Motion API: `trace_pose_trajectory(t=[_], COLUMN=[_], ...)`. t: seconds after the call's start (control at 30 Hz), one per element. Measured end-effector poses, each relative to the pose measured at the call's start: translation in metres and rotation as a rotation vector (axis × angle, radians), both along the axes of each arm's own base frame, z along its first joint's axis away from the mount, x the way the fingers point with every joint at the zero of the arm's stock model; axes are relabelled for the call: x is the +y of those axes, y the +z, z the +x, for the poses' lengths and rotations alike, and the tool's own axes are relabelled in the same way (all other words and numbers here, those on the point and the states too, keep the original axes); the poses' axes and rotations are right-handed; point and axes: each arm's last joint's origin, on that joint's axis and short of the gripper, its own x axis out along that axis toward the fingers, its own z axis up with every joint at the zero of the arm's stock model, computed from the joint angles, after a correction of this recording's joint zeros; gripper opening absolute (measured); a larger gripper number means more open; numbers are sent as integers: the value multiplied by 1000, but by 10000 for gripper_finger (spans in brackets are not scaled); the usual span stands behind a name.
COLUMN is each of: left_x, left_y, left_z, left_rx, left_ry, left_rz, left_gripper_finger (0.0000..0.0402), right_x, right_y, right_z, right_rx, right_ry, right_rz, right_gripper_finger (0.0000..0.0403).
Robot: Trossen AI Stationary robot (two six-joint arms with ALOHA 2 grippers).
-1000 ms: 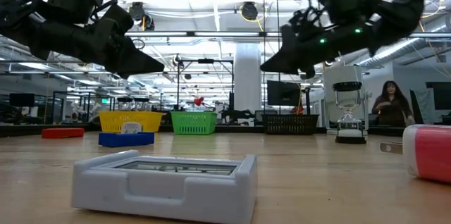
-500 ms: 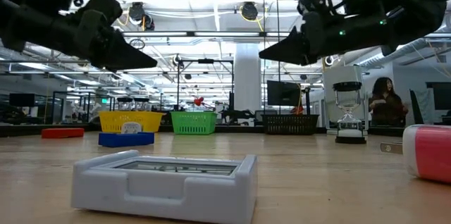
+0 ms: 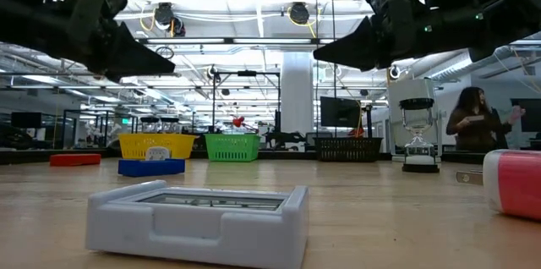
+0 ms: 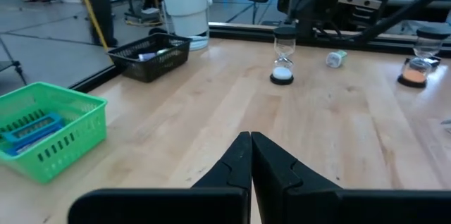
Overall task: Pick & Place Office items
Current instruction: Put the top red digital timer into the green bin
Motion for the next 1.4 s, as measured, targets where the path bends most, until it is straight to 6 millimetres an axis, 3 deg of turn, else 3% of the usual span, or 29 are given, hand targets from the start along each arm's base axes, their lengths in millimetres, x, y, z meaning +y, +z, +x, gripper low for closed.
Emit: trace_pose_trajectory(t=[0.3, 0.63, 0.97, 1.17, 1.4], left_x=[-12, -38, -59, -50, -16], left_y=[4, 31, 38, 33, 25], left_z=[1, 15, 3, -11, -17], left_rx=[23, 262, 488, 636, 809], left_ry=[27, 16, -130, 42, 276], left_rz=[-21, 3, -104, -198, -238], left_gripper_finger=[3, 4, 9, 17, 71], right_x=[-4, -4, -4, -4, -4], right_y=[0, 0, 0, 0, 0], right_z=[0, 0, 0, 0, 0], right_rx=[1, 1, 0, 1, 0], right_ry=[-17, -18, -18, -18, -18], right_rz=[-3, -3, -3, -3, -3], right_gripper_finger=[7, 7, 8, 8, 5])
